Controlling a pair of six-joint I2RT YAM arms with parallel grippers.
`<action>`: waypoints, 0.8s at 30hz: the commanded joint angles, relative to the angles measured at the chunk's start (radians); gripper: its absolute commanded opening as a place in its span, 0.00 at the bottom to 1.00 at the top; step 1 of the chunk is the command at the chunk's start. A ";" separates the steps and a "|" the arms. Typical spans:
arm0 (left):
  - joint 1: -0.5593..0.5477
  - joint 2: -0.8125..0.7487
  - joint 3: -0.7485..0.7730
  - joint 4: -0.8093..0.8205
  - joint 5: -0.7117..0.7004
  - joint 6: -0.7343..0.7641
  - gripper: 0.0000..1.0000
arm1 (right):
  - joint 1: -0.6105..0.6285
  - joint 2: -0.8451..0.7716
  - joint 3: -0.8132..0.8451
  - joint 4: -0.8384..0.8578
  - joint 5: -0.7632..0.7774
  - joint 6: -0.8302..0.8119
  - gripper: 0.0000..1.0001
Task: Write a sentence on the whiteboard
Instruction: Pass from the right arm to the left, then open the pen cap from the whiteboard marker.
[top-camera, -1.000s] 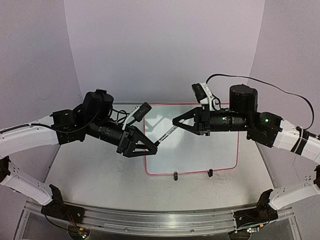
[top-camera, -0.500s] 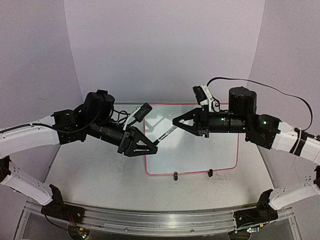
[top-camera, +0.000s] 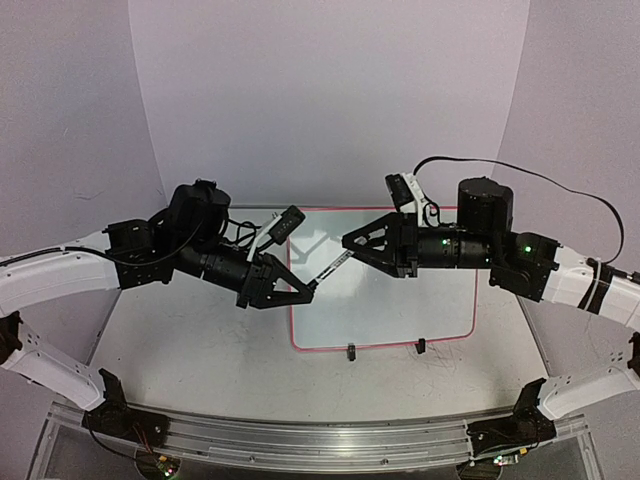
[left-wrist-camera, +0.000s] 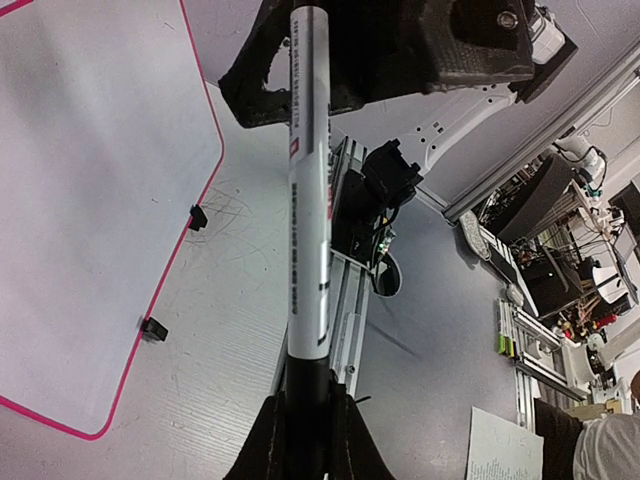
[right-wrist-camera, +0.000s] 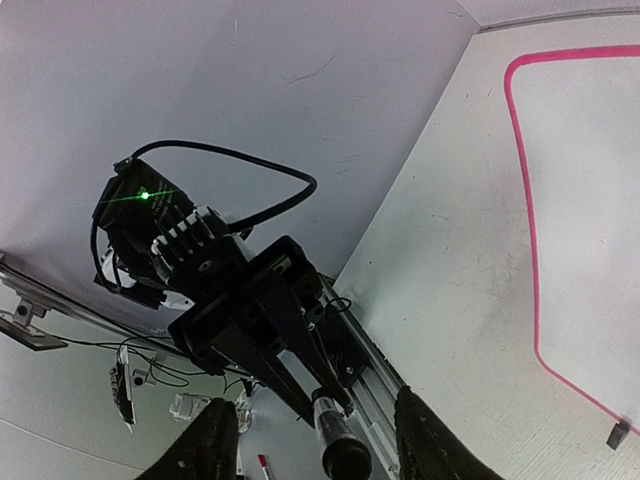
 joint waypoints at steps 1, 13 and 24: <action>0.002 -0.009 0.068 -0.027 0.014 0.056 0.01 | 0.002 -0.010 0.022 -0.023 -0.045 -0.095 0.83; 0.001 0.021 0.128 -0.154 0.103 0.135 0.00 | -0.026 0.116 0.151 -0.228 -0.225 -0.300 0.98; -0.002 0.022 0.092 -0.177 0.134 0.148 0.00 | -0.031 0.216 0.198 -0.229 -0.451 -0.307 0.79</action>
